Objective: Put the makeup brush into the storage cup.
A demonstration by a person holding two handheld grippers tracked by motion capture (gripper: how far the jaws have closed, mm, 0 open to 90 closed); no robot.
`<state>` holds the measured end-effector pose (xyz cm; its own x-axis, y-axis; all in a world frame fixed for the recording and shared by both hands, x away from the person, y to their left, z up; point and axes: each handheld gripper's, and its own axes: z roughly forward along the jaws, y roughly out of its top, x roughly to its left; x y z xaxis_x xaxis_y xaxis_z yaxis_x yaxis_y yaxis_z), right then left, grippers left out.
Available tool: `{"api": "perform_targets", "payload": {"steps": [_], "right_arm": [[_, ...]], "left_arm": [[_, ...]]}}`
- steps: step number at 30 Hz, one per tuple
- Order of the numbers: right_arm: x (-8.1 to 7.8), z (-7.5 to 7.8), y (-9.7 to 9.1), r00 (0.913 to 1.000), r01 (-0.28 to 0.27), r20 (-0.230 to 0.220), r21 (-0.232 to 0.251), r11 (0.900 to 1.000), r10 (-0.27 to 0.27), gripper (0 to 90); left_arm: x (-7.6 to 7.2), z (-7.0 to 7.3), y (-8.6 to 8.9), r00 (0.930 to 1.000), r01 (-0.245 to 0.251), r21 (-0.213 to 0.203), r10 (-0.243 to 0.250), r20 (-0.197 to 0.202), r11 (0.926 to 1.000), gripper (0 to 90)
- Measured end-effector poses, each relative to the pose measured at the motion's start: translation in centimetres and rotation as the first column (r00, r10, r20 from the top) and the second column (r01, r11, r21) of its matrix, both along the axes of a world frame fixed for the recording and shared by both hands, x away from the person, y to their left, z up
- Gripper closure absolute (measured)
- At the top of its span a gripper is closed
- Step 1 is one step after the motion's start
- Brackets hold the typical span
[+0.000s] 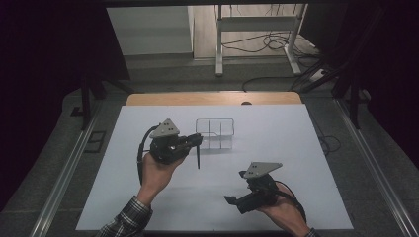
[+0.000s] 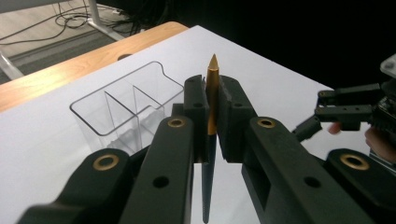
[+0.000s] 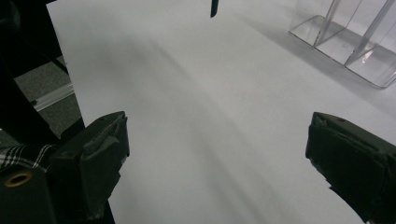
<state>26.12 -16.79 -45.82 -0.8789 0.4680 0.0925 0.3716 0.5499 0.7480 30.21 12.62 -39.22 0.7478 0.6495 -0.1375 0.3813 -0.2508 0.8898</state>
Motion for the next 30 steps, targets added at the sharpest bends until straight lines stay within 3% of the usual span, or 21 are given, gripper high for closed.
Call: {"api": "perform_targets", "payload": {"steps": [11, 21, 30], "right_arm": [[-0.7, -0.4, -0.3, 0.9997, -0.024, -0.007, -0.044, 0.9987, 0.024, 0.1], [-0.8, -0.3, -1.3, 0.9998, -0.002, 0.019, -0.059, 0.9983, 0.003, 0.0], [-1.1, -0.5, -1.9, 0.9993, 0.022, 0.032, -0.073, 0.9971, -0.02, 0.0]], "left_arm": [[1.5, 0.5, 0.7, 0.9995, -0.032, -0.026, 0.031, -0.005, 0.9991, 84.5], [3.2, 1.4, 1.5, 0.998, -0.063, -0.065, 0.063, -0.003, 0.9959, 84.5], [4.9, 2.5, 1.6, 0.9963, -0.086, -0.075, 0.086, 0.005, 0.9935, 84.5]]}}
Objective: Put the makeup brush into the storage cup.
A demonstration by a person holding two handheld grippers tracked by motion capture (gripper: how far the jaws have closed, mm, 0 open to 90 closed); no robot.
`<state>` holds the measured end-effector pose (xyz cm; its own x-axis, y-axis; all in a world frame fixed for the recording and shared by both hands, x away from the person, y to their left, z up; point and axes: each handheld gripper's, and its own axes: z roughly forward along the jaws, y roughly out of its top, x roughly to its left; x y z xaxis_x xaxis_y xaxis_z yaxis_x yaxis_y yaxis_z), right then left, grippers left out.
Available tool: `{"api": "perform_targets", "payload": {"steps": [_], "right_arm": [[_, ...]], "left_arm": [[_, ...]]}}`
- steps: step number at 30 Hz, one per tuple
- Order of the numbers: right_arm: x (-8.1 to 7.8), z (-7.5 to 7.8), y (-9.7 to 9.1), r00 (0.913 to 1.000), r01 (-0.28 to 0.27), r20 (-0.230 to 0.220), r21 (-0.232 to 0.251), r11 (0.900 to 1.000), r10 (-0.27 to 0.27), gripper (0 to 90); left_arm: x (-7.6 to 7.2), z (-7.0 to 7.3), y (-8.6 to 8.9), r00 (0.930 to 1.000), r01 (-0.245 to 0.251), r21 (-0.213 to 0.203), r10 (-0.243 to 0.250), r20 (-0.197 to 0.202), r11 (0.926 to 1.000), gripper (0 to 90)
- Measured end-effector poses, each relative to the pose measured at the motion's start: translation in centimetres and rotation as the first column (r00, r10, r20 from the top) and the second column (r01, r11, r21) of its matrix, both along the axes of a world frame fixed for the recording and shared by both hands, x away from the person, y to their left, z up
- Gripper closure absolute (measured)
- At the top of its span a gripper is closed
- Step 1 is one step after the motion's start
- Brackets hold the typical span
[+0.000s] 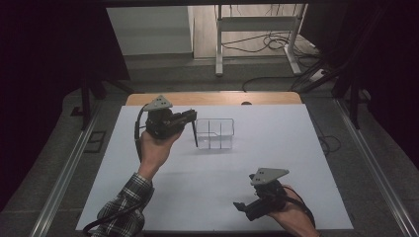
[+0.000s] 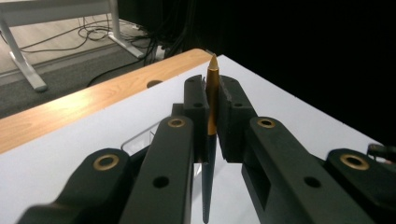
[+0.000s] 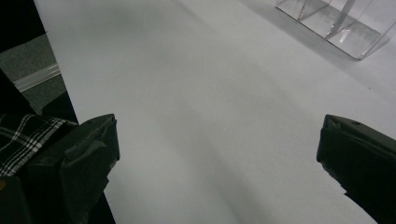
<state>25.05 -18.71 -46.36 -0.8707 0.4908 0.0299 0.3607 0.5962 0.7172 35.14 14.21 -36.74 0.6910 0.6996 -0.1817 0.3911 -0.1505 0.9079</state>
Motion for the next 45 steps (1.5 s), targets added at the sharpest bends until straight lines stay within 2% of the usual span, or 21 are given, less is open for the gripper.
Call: {"api": "perform_targets", "payload": {"steps": [10, 16, 26, 35, 45], "right_arm": [[-0.2, -0.2, -0.7, 0.9999, 0.013, 0.004, -0.009, 0.9999, -0.013, 0.0], [-0.4, -0.6, -1.1, 0.9998, 0.011, 0.018, -0.041, 0.9991, -0.01, 0.0], [-0.4, -0.7, -1.8, 0.9993, 0.025, 0.029, -0.048, 0.9985, -0.024, 0.0], [-0.2, -0.7, -2.2, 0.9976, 0.059, 0.038, -0.041, 0.9974, -0.057, 0.0], [-0.2, -0.9, -2.1, 0.9976, 0.053, 0.048, -0.061, 0.9967, -0.05, 0.0]], "left_arm": [[1.4, 0.4, 0.2, 0.9992, -0.037, 0.003, 0.037, 0.013, 0.9993, 84.5], [2.5, 0.4, 0.4, 0.9974, -0.069, -0.008, 0.069, 0.018, 0.9976, 84.5], [3.9, 0.2, 0.1, 0.996, -0.087, -0.013, 0.087, 0.018, 0.9961, 84.5], [5.2, -0.3, -0.6, 0.9941, -0.106, -0.007, 0.106, 0.023, 0.9944, 84.5], [6.3, -1.6, -1.3, 0.9936, -0.113, -0.01, 0.113, 0.009, 0.9936, 84.5]]}}
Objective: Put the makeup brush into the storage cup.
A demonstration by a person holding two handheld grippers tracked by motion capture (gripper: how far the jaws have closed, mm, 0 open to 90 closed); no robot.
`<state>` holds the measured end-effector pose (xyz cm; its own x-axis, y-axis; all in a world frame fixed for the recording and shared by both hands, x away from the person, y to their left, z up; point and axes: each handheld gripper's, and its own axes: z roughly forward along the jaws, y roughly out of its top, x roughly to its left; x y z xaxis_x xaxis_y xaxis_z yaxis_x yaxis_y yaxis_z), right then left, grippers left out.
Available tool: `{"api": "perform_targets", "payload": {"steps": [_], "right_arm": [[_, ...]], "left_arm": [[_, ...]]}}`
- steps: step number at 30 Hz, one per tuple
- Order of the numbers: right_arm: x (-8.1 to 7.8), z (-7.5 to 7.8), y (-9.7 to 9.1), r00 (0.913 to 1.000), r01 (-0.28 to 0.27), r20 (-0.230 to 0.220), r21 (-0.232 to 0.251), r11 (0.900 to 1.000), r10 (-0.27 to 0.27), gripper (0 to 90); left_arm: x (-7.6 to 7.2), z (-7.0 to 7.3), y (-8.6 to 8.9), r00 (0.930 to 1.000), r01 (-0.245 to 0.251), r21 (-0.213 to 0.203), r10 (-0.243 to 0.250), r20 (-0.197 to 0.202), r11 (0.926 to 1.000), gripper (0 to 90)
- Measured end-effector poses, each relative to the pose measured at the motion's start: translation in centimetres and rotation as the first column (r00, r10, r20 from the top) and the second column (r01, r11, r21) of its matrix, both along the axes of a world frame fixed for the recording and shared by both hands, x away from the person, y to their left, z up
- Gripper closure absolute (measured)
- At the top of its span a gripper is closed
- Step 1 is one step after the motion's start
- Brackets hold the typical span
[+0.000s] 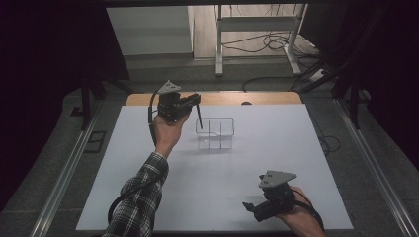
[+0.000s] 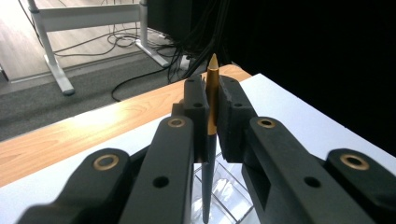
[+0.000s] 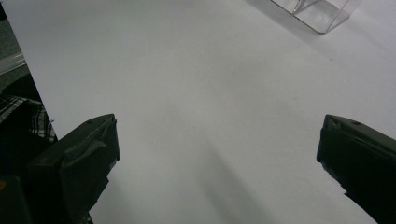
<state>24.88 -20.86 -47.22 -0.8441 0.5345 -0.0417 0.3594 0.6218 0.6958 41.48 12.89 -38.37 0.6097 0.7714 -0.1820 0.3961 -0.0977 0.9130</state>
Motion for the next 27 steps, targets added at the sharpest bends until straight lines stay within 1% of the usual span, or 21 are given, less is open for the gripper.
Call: {"api": "perform_targets", "payload": {"steps": [1, 5, 8, 11, 12, 17, 19, 23, 27], "right_arm": [[0.0, 0.0, 0.0, 1.0, 0.0, 0.0, -0.001, 1.0, 0.0, 0.0], [0.0, 0.0, 0.0, 1.0, 0.001, 0.002, -0.004, 1.0, -0.001, 0.0], [0.0, 0.1, -0.1, 1.0, 0.0, 0.004, -0.004, 1.0, 0.0, 0.0], [0.0, 0.1, -0.1, 1.0, 0.0, 0.006, -0.001, 1.0, 0.0, 0.0], [0.0, 0.1, -0.1, 1.0, 0.0, 0.007, -0.001, 1.0, 0.0, 0.0], [0.1, 0.1, -0.2, 1.0, 0.003, 0.009, 0.0, 1.0, -0.003, 0.0], [0.1, 0.1, -0.2, 1.0, 0.003, 0.008, -0.001, 1.0, -0.003, 0.0], [0.1, 0.0, -0.1, 1.0, 0.003, 0.006, -0.001, 1.0, -0.003, 0.0], [0.1, 0.0, -0.2, 1.0, 0.003, 0.009, -0.006, 1.0, -0.003, 0.0]], "left_arm": [[0.2, -0.3, -0.1, 1.0, -0.007, -0.003, 0.007, -0.005, 1.0, 84.5], [0.4, -0.7, -0.2, 0.9999, -0.014, -0.001, 0.014, -0.009, 0.9999, 84.5], [0.5, -1.3, -0.2, 0.9996, -0.024, -0.015, 0.023, -0.016, 0.9996, 84.5], [0.5, -1.6, -0.2, 0.9994, -0.026, -0.016, 0.026, -0.022, 0.9995, 84.5], [0.6, -2.0, -0.2, 0.9992, -0.029, -0.021, 0.028, -0.028, 0.9994, 84.5], [0.7, -2.8, -0.2, 0.9989, -0.026, -0.027, 0.025, -0.04, 0.9993, 84.4], [0.8, -3.1, -0.3, 0.999, -0.021, -0.019, 0.02, -0.04, 0.9996, 84.4], [0.7, -3.5, -0.5, 0.9985, -0.024, -0.023, 0.023, -0.049, 0.9994, 84.4], [0.7, -4.4, -0.8, 0.9979, -0.024, -0.031, 0.022, -0.061, 0.9992, 84.5]]}}
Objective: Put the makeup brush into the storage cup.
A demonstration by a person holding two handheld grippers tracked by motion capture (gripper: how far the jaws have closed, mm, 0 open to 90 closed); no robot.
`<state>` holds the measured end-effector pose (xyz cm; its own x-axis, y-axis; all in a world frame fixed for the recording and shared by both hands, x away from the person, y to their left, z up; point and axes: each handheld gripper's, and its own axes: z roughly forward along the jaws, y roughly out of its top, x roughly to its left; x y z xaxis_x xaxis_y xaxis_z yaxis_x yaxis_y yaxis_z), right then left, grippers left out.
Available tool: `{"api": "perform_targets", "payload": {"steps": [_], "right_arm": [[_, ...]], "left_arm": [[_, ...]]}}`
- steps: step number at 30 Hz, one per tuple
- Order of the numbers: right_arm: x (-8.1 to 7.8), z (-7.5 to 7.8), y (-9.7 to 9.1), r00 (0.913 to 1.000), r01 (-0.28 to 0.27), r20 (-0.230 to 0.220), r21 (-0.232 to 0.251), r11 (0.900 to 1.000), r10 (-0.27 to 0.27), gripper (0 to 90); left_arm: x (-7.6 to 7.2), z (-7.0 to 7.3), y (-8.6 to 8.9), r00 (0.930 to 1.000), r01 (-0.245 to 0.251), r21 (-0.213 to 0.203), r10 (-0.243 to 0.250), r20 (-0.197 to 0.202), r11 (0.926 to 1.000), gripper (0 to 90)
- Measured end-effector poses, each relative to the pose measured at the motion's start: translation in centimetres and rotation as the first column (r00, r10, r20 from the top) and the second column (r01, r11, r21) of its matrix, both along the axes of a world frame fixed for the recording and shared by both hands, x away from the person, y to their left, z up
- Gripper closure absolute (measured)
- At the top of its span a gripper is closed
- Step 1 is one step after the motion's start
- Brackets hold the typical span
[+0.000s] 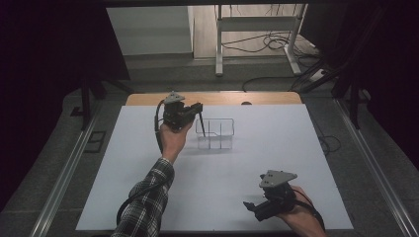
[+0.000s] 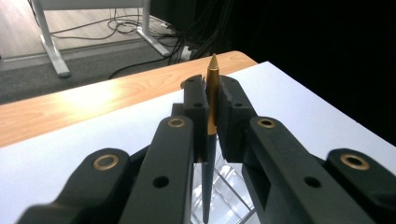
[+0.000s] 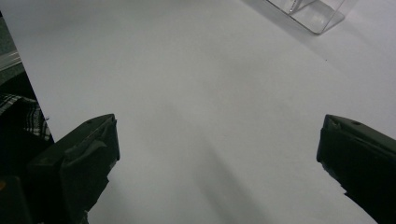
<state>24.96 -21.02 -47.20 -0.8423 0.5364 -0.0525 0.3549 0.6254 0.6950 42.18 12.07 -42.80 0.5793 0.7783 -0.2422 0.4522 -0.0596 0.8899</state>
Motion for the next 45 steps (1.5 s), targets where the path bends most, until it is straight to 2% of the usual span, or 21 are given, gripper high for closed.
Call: {"api": "perform_targets", "payload": {"steps": [15, 23, 28, 29, 31, 34, 38, 42, 45], "right_arm": [[-0.2, -0.3, 0.3, 0.9998, -0.019, -0.005, -0.037, 0.9991, 0.019, 0.0], [-0.4, -0.6, 0.7, 0.999, -0.044, 0.003, -0.066, 0.9968, 0.045, 0.0], [-0.4, -0.7, 0.7, 0.9988, -0.048, 0.005, -0.071, 0.9963, 0.048, 0.0], [-0.3, -0.7, 0.6, 0.9984, -0.055, 0.012, -0.076, 0.9957, 0.056, 0.0], [-0.3, -0.7, 0.7, 0.9983, -0.055, 0.012, -0.077, 0.9955, 0.057, 0.0], [-0.3, -0.7, 0.7, 0.9984, -0.055, 0.011, -0.079, 0.9953, 0.056, 0.0], [-0.4, -0.7, 0.8, 0.9984, -0.055, 0.013, -0.08, 0.9953, 0.056, 0.0], [-0.4, -0.7, 0.7, 0.9988, -0.046, 0.015, -0.083, 0.9954, 0.048, 0.0], [-0.4, -0.6, 0.7, 0.9991, -0.041, 0.012, -0.076, 0.9963, 0.042, 0.0]], "left_arm": [[0.0, -2.2, -0.8, 0.9992, 0.005, 0.021, -0.004, -0.039, 0.9998, 84.4], [0.0, -3.2, -0.9, 0.9981, 0.012, 0.018, -0.011, -0.06, 0.9998, 84.3], [0.1, -3.5, -0.8, 0.9968, 0.007, -0.008, -0.008, -0.079, 0.9999, 82.1], [0.1, -3.4, -0.7, 0.9969, 0.006, -0.023, -0.008, -0.079, 0.9997, 74.7], [0.1, -3.2, -0.5, 0.9974, -0.004, -0.023, 0.003, -0.072, 0.9997, 56.9], [0.1, -2.8, -0.3, 0.9982, -0.022, -0.001, 0.022, -0.055, 0.9998, 40.4], [0.1, -2.4, 0.0, 0.9983, -0.014, 0.001, 0.014, -0.057, 0.9999, 29.1], [0.0, -1.9, 0.1, 0.9986, -0.01, 0.033, 0.012, -0.052, 0.9994, 22.2], [-0.2, -1.6, 0.3, 0.9989, -0.001, 0.04, 0.003, -0.047, 0.9992, 19.6]]}}
